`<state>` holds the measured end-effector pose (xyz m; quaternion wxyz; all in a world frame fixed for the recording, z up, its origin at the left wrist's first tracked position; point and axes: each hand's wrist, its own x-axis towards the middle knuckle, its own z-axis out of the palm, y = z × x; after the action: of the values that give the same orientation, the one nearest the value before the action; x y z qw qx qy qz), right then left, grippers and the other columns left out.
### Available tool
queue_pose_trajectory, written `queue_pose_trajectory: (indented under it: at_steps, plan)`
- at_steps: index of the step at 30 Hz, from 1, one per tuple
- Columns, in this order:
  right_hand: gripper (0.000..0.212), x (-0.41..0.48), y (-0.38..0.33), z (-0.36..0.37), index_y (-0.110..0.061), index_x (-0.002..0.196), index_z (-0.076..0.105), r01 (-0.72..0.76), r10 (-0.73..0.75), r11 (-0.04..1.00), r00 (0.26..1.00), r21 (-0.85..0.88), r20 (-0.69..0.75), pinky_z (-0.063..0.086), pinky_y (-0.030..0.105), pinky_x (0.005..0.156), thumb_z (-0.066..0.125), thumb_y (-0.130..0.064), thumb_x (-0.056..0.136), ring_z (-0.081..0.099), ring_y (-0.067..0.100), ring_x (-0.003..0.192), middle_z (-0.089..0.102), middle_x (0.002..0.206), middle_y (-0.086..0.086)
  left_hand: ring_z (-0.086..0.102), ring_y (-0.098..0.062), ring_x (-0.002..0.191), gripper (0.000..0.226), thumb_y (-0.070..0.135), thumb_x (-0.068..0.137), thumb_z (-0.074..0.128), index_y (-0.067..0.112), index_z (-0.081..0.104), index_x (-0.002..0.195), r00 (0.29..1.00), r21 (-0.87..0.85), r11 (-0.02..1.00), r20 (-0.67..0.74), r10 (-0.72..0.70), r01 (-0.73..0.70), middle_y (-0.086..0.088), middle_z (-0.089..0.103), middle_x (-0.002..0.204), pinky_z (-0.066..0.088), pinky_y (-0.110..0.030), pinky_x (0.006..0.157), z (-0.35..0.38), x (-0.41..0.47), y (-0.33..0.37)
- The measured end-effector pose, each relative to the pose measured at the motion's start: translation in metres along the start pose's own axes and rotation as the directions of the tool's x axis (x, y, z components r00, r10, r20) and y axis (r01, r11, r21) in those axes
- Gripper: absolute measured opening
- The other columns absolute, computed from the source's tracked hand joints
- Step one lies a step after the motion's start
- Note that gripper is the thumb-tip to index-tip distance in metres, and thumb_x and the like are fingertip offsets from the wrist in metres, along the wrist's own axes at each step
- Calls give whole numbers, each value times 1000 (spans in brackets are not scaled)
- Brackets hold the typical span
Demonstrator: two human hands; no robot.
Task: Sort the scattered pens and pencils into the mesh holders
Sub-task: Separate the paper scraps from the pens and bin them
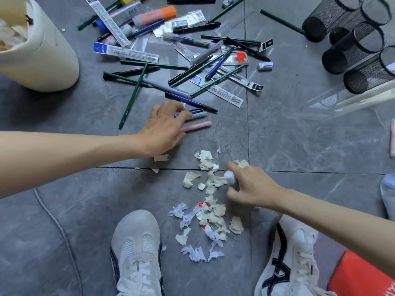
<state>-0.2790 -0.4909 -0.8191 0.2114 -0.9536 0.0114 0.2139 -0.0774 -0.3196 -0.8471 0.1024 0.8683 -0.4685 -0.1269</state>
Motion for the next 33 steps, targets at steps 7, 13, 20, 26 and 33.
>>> queue_pose_trajectory:
  at_steps: [7, 13, 20, 26, 33]
  plan:
    - [21, 53, -1, -10, -16, 87, 53, -244, 355, 742, 933, 624, -56, 41, 26, 54, 68, -29, 84, 52, 13, 60, 56, 72, 0, 38, -29, 120, 52, 36, 91, 47, 12, 35, 136, 953, -56, 954, 50, 298, -295, -15, 34, 133, 29, -39, 103, 11, -37, -3]
    - [44, 82, -10, -16, -16, 125, 52, -224, 424, 639, 901, 736, -94, 43, 23, 62, 68, -24, 85, 48, 6, 62, 50, 73, -6, 12, -22, 144, 65, 46, 97, 34, 11, 15, 148, 895, -132, 930, 252, 367, -344, -13, 14, 153, 8, -31, 118, 32, -85, -30]
    - [51, 33, 13, 13, -17, 147, 27, -399, 536, 827, 772, 395, -341, 10, 37, 118, 42, -28, 99, 12, 22, 142, 15, 155, 9, -23, -5, 140, 78, 62, 88, 11, 16, -18, 144, 936, -240, 961, 284, 207, -140, 2, -23, 153, -16, -24, 114, 49, -78, 14]
    - [67, 6, -9, 66, -28, 148, -11, -422, 513, 814, 844, 399, -154, -20, 36, 115, 11, -56, 92, -30, 7, 140, -34, 150, -8, -19, 0, 139, 73, 42, 99, 34, 14, -12, 148, 881, -532, 846, 391, 268, -21, 3, -20, 156, -10, -19, 113, 49, -50, 69]
    - [65, 24, -9, 48, -20, 151, -1, -218, 298, 929, 920, 301, -256, -22, 23, 112, 14, -50, 95, -20, 2, 143, -17, 156, -7, -3, 2, 141, 66, 47, 97, 29, 17, 2, 150, 903, -438, 873, 249, 349, -217, 2, 3, 157, -4, -13, 114, 41, -50, 24]
